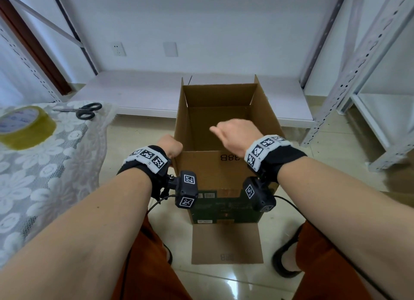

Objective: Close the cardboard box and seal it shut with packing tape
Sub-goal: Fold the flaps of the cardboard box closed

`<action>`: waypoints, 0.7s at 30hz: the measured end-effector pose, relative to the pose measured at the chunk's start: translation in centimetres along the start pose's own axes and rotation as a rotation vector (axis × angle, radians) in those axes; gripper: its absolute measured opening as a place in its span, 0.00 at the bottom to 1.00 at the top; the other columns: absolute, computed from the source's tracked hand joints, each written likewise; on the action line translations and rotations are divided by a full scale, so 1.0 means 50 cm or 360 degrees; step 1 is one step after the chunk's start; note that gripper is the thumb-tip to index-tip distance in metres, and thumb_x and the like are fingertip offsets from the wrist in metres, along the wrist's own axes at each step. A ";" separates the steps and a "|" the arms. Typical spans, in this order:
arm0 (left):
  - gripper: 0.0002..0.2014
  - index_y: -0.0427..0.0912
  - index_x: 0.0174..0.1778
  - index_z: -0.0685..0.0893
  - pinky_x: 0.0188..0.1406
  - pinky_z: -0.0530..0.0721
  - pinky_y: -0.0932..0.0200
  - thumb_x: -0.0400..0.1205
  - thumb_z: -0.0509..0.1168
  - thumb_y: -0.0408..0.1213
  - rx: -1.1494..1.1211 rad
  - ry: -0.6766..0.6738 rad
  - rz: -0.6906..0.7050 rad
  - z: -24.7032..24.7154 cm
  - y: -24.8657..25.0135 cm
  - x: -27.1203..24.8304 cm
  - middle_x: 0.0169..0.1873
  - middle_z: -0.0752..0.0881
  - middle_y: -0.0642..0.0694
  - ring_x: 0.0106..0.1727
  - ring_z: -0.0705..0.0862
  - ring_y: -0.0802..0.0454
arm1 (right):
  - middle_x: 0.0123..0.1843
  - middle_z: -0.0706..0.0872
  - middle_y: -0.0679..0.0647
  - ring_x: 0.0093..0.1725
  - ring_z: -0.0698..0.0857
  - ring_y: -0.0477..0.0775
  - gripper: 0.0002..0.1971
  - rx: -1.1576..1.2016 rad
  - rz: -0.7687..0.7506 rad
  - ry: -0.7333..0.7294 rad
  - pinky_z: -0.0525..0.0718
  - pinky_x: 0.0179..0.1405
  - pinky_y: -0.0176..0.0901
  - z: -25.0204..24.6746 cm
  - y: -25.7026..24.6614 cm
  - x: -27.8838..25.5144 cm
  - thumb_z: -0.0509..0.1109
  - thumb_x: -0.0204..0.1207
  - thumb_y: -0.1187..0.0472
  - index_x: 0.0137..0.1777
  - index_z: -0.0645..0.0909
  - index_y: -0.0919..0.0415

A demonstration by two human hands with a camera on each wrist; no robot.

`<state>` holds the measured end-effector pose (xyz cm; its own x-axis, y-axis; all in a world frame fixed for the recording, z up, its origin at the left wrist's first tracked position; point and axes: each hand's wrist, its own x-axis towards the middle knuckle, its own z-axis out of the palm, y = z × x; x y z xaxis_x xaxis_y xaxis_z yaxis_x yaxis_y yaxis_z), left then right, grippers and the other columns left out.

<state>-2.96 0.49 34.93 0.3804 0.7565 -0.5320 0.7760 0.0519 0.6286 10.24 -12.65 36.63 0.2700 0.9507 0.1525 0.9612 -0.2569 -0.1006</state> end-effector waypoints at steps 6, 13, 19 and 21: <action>0.16 0.28 0.66 0.75 0.60 0.84 0.40 0.84 0.51 0.26 -0.0022 0.0002 -0.0007 0.001 -0.005 0.006 0.60 0.81 0.26 0.59 0.83 0.28 | 0.31 0.75 0.48 0.31 0.75 0.50 0.21 -0.0251 -0.0231 -0.0160 0.71 0.36 0.42 0.049 -0.035 -0.017 0.45 0.86 0.43 0.40 0.69 0.55; 0.15 0.27 0.64 0.74 0.57 0.84 0.32 0.88 0.48 0.30 -0.0047 -0.0138 -0.0076 0.002 -0.004 0.000 0.58 0.82 0.24 0.57 0.84 0.26 | 0.26 0.75 0.48 0.26 0.74 0.48 0.30 -0.0199 -0.0063 -0.0305 0.75 0.37 0.43 0.061 -0.013 -0.015 0.42 0.84 0.38 0.36 0.76 0.57; 0.27 0.29 0.73 0.67 0.60 0.83 0.37 0.89 0.48 0.50 -0.0022 -0.0097 -0.0078 0.003 -0.009 0.007 0.62 0.80 0.28 0.59 0.83 0.31 | 0.27 0.75 0.47 0.27 0.73 0.48 0.31 -0.0208 0.0088 -0.0353 0.72 0.36 0.43 0.078 -0.008 0.005 0.41 0.83 0.35 0.34 0.74 0.55; 0.31 0.29 0.74 0.68 0.62 0.83 0.38 0.89 0.48 0.54 0.0033 -0.0100 -0.0068 0.001 -0.012 0.013 0.62 0.81 0.29 0.60 0.83 0.32 | 0.27 0.75 0.47 0.27 0.73 0.47 0.30 -0.0195 0.0136 -0.0365 0.72 0.36 0.44 0.084 -0.007 0.010 0.41 0.83 0.35 0.34 0.73 0.54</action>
<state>-3.17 0.94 34.16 0.3768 0.7115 -0.5931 0.8023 0.0694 0.5929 9.78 -11.33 32.59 0.3439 0.9356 -0.0797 0.9390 -0.3435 0.0184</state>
